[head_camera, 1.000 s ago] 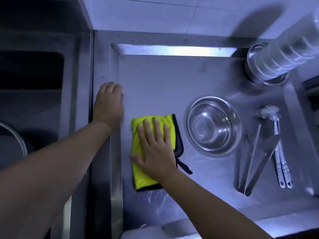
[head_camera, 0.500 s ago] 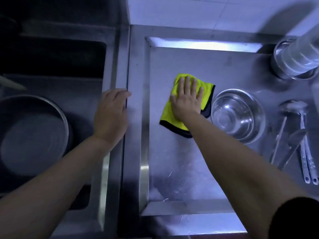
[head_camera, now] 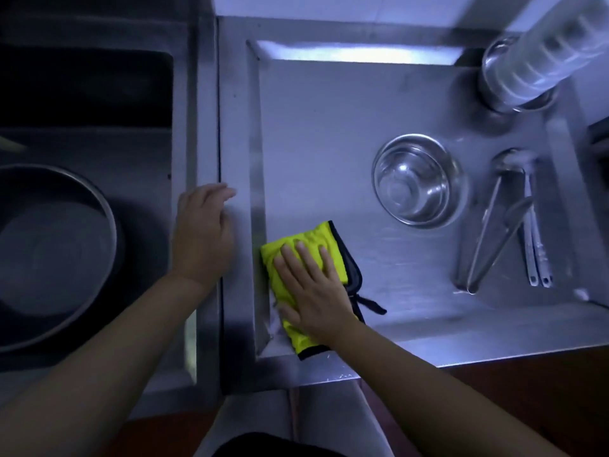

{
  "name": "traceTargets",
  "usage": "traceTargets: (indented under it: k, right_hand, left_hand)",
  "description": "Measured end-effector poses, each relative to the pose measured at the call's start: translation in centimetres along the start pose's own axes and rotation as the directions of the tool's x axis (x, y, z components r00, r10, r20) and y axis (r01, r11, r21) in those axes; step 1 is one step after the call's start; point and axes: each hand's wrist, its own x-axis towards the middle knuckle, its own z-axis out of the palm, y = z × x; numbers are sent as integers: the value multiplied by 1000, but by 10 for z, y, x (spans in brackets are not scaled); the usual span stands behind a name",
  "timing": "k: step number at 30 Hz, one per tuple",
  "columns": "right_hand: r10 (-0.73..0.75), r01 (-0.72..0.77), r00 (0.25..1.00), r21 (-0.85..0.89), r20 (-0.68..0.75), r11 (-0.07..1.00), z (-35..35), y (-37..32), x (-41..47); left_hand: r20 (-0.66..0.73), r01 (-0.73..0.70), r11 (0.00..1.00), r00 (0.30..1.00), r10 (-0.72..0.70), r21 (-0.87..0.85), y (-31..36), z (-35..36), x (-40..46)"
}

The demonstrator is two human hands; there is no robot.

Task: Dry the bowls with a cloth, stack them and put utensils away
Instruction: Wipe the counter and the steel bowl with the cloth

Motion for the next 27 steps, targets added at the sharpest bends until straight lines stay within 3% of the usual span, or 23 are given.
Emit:
traceTargets:
  k: [2, 5, 11, 15, 18, 21, 24, 25, 27]
  right_hand:
    - [39, -38, 999, 8, -16, 999, 0, 20, -15]
    - [221, -220, 975, 31, -11, 975, -5, 59, -29]
    - [570, -569, 821, 41, -40, 821, -12, 142, -31]
    - [644, -624, 757, 168, -113, 763, -17, 178, -6]
    - [683, -616, 715, 330, -147, 715, -21, 202, 9]
    - [743, -634, 600, 390, -296, 668, -29, 229, 17]
    - [812, -745, 475, 335, -339, 576, -32, 252, 30]
    - [826, -783, 480, 282, -295, 555, -31, 256, 34]
    - [773, -770, 633, 65, -45, 635, -22, 260, 38]
  left_hand:
    - [29, -27, 1000, 999, 27, -9, 13, 7, -2]
    - [83, -53, 998, 995, 54, -18, 32, 19, -5]
    - [142, -147, 989, 979, 149, -19, 45, 45, -1]
    - [252, -206, 978, 947, 200, -3, 65, 76, 7]
    - [367, -341, 940, 874, 320, -8, 96, 115, 26]
    - [407, -513, 858, 786, 466, 8, 130, 162, 57]
    - [441, -580, 806, 757, 482, 116, 148, 196, 89]
    - [463, -585, 798, 752, 469, 142, 149, 202, 97]
    - [486, -591, 794, 740, 465, 140, 146, 211, 102]
